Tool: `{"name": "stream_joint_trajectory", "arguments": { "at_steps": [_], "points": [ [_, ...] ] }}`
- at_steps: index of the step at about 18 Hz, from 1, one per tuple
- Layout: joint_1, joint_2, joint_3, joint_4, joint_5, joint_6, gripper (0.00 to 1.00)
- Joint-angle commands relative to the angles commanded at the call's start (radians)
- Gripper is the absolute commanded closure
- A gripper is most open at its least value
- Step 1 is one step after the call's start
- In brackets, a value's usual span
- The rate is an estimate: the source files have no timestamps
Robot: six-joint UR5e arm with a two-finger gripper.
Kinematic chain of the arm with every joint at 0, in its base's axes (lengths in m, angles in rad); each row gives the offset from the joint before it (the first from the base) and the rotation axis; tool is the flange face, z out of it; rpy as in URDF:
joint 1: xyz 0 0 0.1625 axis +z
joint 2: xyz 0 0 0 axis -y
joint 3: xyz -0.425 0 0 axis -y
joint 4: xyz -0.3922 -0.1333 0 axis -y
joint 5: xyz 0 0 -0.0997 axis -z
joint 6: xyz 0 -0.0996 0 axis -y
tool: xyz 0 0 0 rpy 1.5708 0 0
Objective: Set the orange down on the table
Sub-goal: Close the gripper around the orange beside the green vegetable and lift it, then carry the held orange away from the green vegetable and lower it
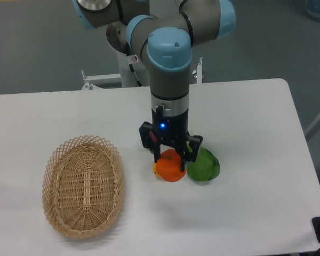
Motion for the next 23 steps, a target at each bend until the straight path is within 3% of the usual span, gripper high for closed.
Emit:
{"name": "stream_joint_trajectory", "arguments": {
  "at_steps": [13, 19, 23],
  "points": [
    [-0.002, -0.006, -0.009, 0.005, -0.002, -0.014, 0.33],
    [-0.008, -0.078, 0.003, 0.038, 0.030, -0.021, 0.33],
    [-0.008, -0.176, 0.006, 0.121, 0.070, -0.063, 0.33]
  ]
}}
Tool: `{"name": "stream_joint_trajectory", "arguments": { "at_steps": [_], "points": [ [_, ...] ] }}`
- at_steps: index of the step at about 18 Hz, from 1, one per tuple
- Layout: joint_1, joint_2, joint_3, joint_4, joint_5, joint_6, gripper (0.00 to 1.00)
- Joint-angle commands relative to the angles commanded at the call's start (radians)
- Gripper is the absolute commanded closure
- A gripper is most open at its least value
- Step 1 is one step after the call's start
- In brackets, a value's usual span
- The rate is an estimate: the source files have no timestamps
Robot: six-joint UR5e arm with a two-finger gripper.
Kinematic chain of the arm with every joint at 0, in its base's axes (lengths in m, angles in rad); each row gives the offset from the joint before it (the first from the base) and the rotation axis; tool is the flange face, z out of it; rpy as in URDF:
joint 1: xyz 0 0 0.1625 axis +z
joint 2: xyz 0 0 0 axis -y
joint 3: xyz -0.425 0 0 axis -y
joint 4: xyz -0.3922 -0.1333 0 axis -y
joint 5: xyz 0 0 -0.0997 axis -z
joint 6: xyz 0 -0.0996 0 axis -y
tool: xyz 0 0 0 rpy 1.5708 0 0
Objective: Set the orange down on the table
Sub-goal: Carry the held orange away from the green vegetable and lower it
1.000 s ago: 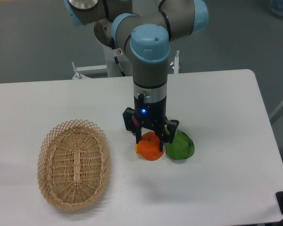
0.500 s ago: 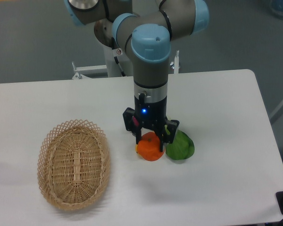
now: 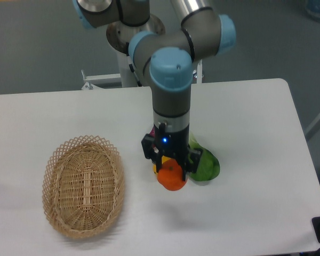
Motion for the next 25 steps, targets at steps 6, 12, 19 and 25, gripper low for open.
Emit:
{"name": "stream_joint_trajectory", "arguments": {
  "at_steps": [6, 12, 19, 25],
  "points": [
    [-0.034, -0.111, 0.008, 0.068, 0.034, -0.052, 0.31],
    [-0.060, -0.154, -0.003, 0.066, 0.034, -0.071, 0.31],
    [-0.061, -0.160, -0.008, 0.066, 0.032, -0.094, 0.20],
    [-0.064, -0.167, -0.014, 0.066, 0.034, -0.095, 0.07]
  ]
}}
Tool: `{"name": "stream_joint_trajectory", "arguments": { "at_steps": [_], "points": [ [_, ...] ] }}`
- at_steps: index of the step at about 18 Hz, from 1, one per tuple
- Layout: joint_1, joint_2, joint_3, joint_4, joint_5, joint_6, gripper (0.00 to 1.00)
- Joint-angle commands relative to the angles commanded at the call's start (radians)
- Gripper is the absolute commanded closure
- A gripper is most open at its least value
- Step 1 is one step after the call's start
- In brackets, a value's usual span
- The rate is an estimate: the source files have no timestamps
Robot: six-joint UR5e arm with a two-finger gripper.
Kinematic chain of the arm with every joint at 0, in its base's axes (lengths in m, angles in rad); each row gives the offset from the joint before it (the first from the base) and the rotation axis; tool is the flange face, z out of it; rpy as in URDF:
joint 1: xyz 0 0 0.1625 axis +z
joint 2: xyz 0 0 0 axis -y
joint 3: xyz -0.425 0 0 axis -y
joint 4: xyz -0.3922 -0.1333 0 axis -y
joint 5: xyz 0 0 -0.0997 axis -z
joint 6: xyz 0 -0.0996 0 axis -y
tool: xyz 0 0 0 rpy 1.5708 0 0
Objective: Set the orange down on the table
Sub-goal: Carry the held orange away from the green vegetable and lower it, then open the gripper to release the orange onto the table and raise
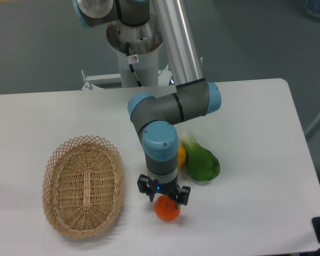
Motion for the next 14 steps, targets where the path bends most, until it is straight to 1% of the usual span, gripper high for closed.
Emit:
{"name": "stream_joint_trajectory", "arguments": {
  "at_steps": [1, 2, 4, 9, 12, 13, 14],
  "points": [
    [0.000, 0.002, 0.000, 0.000, 0.000, 0.003, 0.01],
    [0.000, 0.006, 0.002, 0.000, 0.000, 0.002, 0.00],
    [0.002, 0.021, 0.008, 0.002, -0.005, 0.002, 0.00],
    [0.020, 0.095, 0.034, 0.003, -0.020, -0.014, 0.00],
    [0.021, 0.112, 0.070, 0.002, -0.018, -0.095, 0.00],
    [0.021, 0.121, 0.098, -0.003, -0.011, -0.092, 0.00],
    [0.023, 0.127, 0.104, 0.000, -0.020, -0.091, 0.00]
  ]
}}
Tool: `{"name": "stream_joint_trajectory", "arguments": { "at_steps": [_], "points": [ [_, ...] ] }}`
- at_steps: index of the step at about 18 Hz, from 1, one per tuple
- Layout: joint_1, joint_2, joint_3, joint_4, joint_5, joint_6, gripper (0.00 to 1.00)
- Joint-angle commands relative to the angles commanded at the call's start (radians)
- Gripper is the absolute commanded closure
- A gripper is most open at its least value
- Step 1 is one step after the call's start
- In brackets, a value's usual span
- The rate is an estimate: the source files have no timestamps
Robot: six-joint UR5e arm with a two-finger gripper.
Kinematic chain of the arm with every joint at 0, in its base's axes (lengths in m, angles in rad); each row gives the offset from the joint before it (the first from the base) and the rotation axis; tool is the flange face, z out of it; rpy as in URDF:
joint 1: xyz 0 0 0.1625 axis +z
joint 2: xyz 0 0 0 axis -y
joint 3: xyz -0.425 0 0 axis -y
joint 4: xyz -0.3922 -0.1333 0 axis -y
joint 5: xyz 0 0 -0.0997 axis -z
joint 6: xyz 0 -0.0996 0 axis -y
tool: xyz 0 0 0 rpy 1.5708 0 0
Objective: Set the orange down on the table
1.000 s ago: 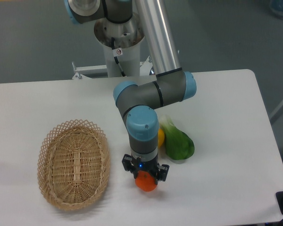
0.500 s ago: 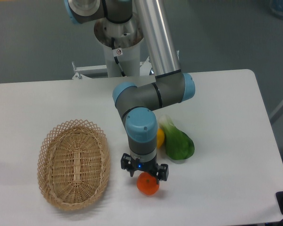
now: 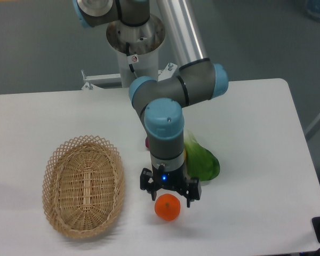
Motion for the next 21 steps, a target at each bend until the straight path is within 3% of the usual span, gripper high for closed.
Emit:
{"name": "stream_joint_trajectory", "arguments": {
  "at_steps": [3, 6, 7, 10, 12, 16, 21],
  "points": [
    [0.014, 0.024, 0.051, -0.005, 0.000, 0.011, 0.00],
    [0.055, 0.080, 0.054, -0.032, 0.009, 0.052, 0.00],
    [0.078, 0.103, 0.054, -0.070, 0.011, 0.081, 0.00],
    [0.141, 0.173, 0.057, -0.237, 0.011, 0.338, 0.00],
    [0.178, 0.193, 0.055, -0.302, 0.006, 0.475, 0.00],
    [0.213, 0.218, 0.046, -0.350, 0.011, 0.691, 0.00],
    [0.224, 0.230, 0.045, -0.357, 0.011, 0.713, 0.00]
  ]
}}
